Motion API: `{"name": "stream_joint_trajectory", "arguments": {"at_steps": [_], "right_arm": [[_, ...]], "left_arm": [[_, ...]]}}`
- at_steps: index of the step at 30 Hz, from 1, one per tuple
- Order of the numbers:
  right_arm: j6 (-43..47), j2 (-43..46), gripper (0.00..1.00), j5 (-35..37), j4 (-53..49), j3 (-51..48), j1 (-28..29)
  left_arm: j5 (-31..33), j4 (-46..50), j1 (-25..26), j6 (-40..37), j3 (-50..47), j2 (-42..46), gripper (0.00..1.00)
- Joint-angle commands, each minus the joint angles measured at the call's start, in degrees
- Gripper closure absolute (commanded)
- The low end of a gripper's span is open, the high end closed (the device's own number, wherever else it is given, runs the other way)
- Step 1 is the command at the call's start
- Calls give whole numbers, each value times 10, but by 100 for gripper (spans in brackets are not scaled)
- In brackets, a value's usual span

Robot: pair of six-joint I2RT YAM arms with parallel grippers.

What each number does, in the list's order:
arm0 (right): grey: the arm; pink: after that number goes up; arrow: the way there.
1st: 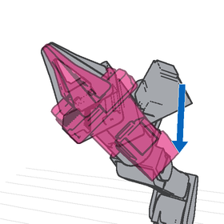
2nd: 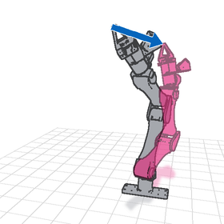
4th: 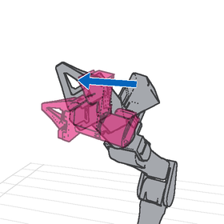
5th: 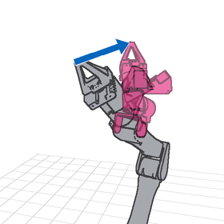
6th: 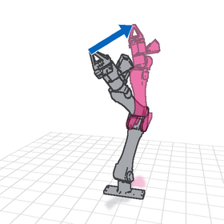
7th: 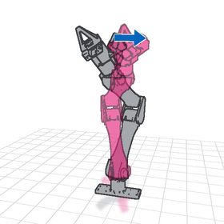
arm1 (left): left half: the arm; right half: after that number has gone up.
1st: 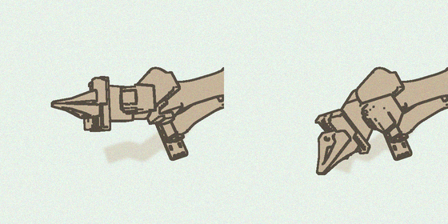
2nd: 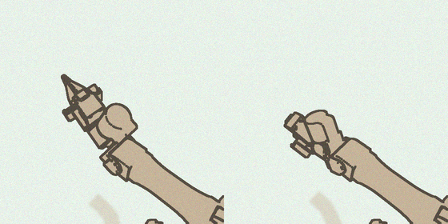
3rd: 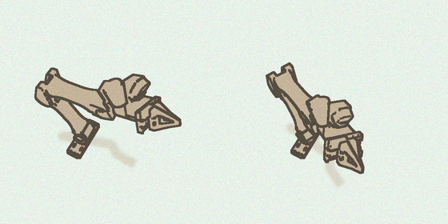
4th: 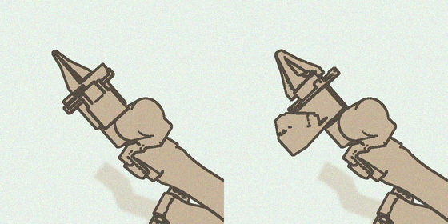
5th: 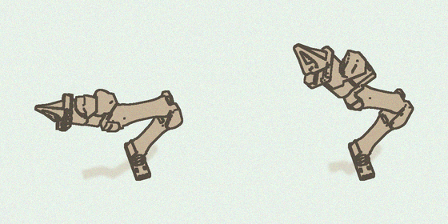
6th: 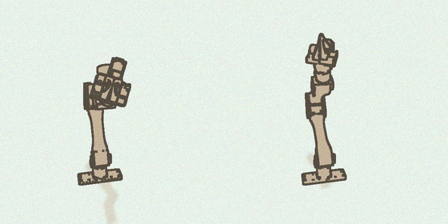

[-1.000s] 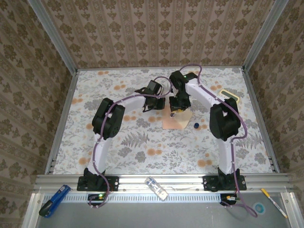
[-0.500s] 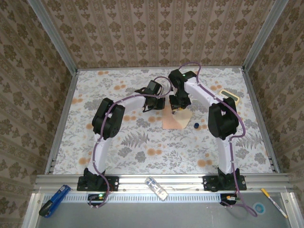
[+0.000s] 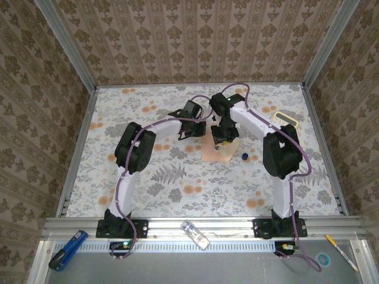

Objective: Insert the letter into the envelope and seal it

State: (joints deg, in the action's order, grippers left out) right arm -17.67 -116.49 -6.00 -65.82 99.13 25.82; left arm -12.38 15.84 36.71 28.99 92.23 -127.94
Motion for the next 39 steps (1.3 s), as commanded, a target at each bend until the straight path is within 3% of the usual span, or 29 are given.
{"name": "stream_joint_trajectory", "arguments": {"at_steps": [1, 11, 25, 31, 39], "right_arm": [[12, 14, 87, -30, -39, -12, 8], [21, -46, 88, -14, -46, 37, 7], [30, -164, 90, 104, -107, 198, 6], [32, -180, 90, 100, -122, 234, 5], [28, -131, 91, 45, -105, 183, 11]], "left_arm": [[13, 26, 4, 12, -19, -16, 100], [8, 24, 4, 13, -20, -16, 100], [-1, 10, 6, 19, -22, -18, 100], [-1, 10, 6, 24, -25, -18, 100], [3, 9, 9, 41, -28, -20, 100]]}}
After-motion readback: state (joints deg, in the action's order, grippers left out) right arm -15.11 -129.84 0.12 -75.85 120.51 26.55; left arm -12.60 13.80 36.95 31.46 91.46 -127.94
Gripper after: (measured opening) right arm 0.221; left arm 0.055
